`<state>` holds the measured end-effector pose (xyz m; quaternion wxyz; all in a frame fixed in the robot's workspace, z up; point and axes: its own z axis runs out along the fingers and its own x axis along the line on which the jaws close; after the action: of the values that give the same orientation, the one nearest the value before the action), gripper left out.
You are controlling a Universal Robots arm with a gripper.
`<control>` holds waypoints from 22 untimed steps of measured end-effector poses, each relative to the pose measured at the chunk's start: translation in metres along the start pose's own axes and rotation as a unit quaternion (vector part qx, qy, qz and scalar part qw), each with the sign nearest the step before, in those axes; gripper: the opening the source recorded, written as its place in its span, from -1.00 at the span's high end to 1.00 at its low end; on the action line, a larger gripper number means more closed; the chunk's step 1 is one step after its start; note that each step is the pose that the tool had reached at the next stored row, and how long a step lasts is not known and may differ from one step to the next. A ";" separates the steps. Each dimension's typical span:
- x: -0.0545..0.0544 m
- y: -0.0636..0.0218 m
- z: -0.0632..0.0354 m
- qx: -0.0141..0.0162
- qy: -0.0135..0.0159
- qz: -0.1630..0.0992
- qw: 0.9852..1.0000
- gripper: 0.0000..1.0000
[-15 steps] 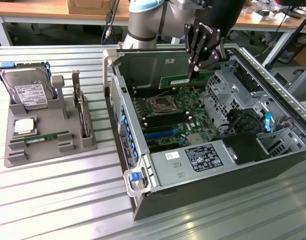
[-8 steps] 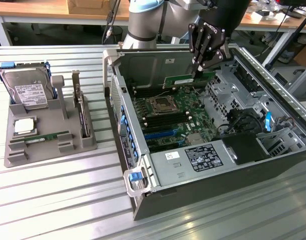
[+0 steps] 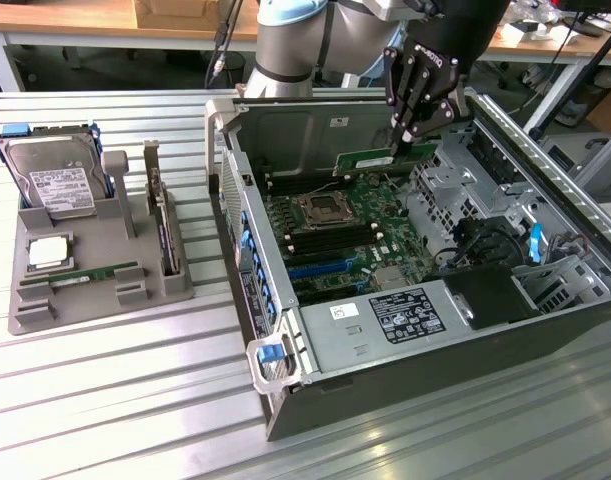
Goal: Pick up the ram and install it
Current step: 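Pick up the ram and move it above insertion slot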
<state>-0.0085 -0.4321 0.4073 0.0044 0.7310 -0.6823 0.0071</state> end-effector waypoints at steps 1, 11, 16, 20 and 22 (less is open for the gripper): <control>0.000 -0.0026 0.0000 0.000 0.000 0.000 1.000 0.76; 0.001 -0.0212 0.0001 0.000 0.001 0.000 1.000 0.76; 0.001 -0.0303 0.0001 0.000 0.001 0.000 1.000 0.76; 0.002 -0.0349 0.0001 0.000 0.001 0.000 1.000 0.76; 0.002 -0.0365 0.0001 0.000 0.001 0.000 1.000 0.76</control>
<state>0.0280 -0.4313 0.4073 0.0050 0.7310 -0.6823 0.0077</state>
